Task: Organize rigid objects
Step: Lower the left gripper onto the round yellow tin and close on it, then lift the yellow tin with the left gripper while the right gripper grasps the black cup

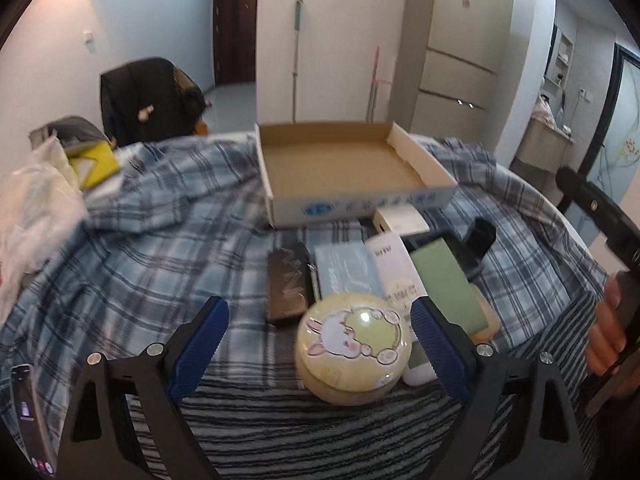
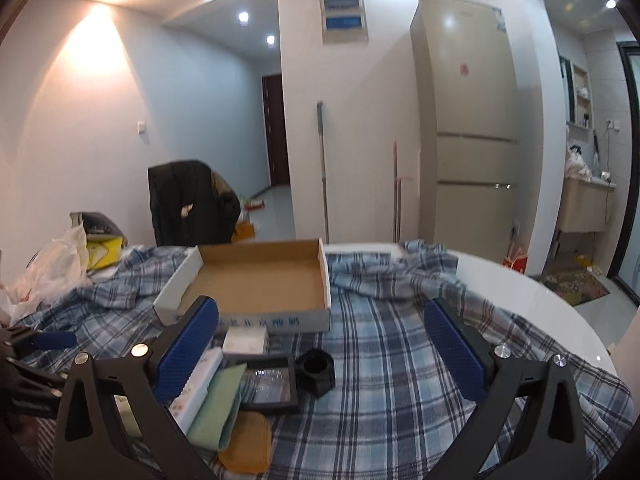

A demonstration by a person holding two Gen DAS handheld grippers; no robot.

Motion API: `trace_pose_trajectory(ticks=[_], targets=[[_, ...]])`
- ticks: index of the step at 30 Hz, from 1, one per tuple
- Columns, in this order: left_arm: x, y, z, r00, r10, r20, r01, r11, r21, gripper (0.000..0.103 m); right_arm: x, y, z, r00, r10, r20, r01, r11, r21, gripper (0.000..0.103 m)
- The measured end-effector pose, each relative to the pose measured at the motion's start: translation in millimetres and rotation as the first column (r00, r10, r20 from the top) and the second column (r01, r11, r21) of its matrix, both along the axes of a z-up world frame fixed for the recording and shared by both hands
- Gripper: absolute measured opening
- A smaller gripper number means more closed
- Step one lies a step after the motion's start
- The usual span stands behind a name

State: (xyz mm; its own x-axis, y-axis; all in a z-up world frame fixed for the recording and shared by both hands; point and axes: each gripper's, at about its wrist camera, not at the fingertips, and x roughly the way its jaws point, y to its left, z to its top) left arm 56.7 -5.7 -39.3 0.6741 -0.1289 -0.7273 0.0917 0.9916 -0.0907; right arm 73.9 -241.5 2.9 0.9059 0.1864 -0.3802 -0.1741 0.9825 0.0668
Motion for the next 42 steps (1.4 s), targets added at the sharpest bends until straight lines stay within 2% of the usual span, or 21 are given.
trace_pose_trajectory(ticks=[6,8,10,16,20,24,30,34,38,42], targets=[[12.2,-9.5,-17.1,0.995,-0.04,-0.092,0.044,0.998,0.04,0.094,6.1,-14.1,0.1,0.999,-0.041,-0.031,0.042,0.999,0.035,0.101],[17.0,-8.9,-25.4,0.989,-0.063,-0.132,0.063,0.998,-0.002,0.094,8.0,-14.3,-0.2,0.998,-0.04,-0.038,0.041,0.998,0.038,0.101],[18.8,-5.1,-28.7,0.988,-0.048,-0.147,0.042,0.998,-0.044,0.094,7.1,-13.4,0.6,0.999,-0.04,-0.033,0.041,0.999,0.028,0.1],[16.5,-16.1,-35.1,0.982,-0.049,-0.182,0.052,0.999,0.01,0.094,-2.7,-8.7,9.0,0.999,-0.038,0.029,0.038,0.999,0.003,0.099],[11.1,-26.2,-39.9,0.984,-0.042,-0.172,0.058,0.994,0.09,0.094,-6.0,-5.1,11.5,0.999,-0.014,0.048,0.014,1.0,-0.007,0.099],[15.9,-21.5,-43.2,0.98,-0.045,-0.192,0.059,0.996,0.067,0.078,-7.2,-3.8,12.7,0.996,-0.034,0.084,0.036,0.999,-0.029,0.099],[11.3,-18.8,-39.9,0.984,-0.024,-0.176,0.036,0.997,0.065,0.077,-6.6,-4.1,10.8,0.996,-0.034,0.078,0.036,0.999,-0.025,0.099],[6.0,-17.4,-31.3,0.985,-0.042,-0.168,0.054,0.996,0.071,0.077,-2.2,-4.9,8.3,0.997,-0.038,0.061,0.04,0.999,-0.027,0.099],[11.6,-13.7,-42.7,0.978,-0.033,-0.205,0.05,0.996,0.077,0.077,1.3,-7.0,6.0,0.998,-0.048,0.041,0.049,0.999,-0.021,0.099],[12.3,-15.9,-46.0,0.982,-0.031,-0.184,0.048,0.995,0.088,0.077,1.1,-9.0,6.6,0.998,-0.051,0.037,0.051,0.999,-0.012,0.099]])
